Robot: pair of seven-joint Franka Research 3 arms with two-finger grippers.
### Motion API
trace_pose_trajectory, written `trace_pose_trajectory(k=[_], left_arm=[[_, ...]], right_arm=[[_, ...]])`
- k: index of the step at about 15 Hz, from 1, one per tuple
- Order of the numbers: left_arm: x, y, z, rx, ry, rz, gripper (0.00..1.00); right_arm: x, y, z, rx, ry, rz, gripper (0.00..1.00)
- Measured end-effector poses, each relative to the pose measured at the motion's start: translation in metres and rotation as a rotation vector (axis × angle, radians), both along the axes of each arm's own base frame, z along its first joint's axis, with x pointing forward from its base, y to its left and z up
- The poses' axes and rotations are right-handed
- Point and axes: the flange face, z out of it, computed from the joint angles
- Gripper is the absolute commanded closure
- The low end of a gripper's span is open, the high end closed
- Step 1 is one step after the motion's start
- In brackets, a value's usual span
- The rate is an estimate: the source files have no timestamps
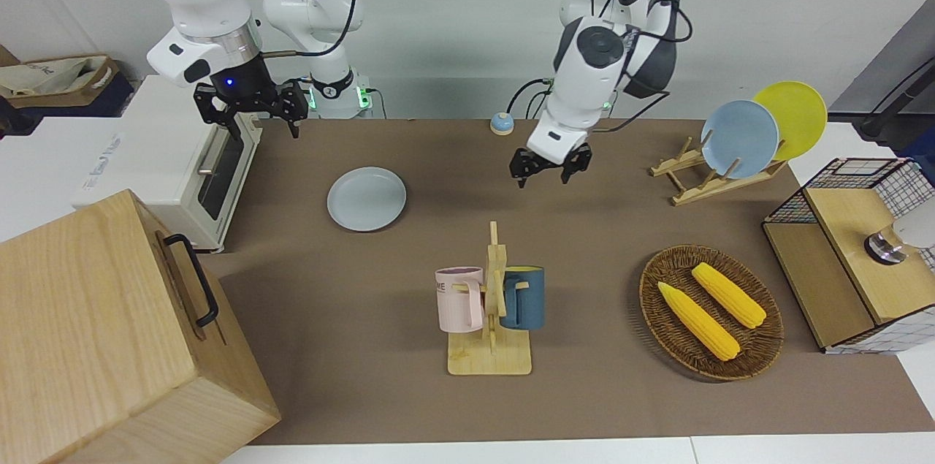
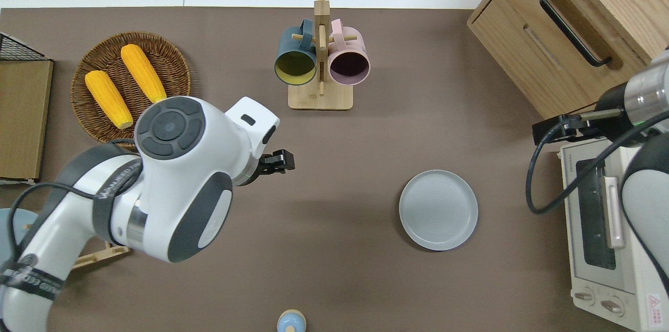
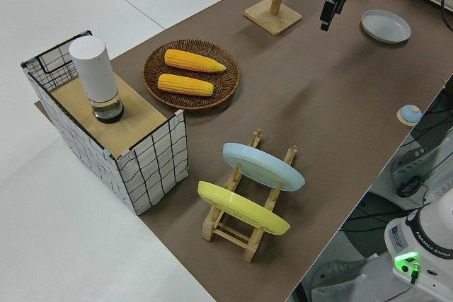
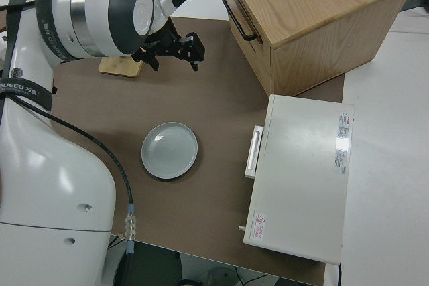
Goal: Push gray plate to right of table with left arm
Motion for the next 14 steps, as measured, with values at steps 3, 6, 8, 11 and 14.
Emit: trace_pose_trajectory(k=[3, 6, 8, 11, 14], left_arm=[[0.003, 0.042, 0.014, 0.013, 0.025, -0.031, 0.01], [0.000, 0.089, 0.036, 0.020, 0.045, -0.073, 0.01], [-0.003, 0.119, 0.052, 0.020, 0.043, -0.101, 0.01], [-0.008, 0.166, 0.072, 0.018, 0.037, -0.139, 0.01], [-0.013, 0.209, 0.085, 0.014, 0.031, -0.169, 0.01]], right_arm=[[0.000, 0.000, 0.000, 0.000, 0.000, 0.000, 0.017], [0.000, 0.000, 0.000, 0.000, 0.000, 0.000, 0.017], [0.000, 0.000, 0.000, 0.000, 0.000, 0.000, 0.017], [0.000, 0.000, 0.000, 0.000, 0.000, 0.000, 0.017], [0.000, 0.000, 0.000, 0.000, 0.000, 0.000, 0.017]])
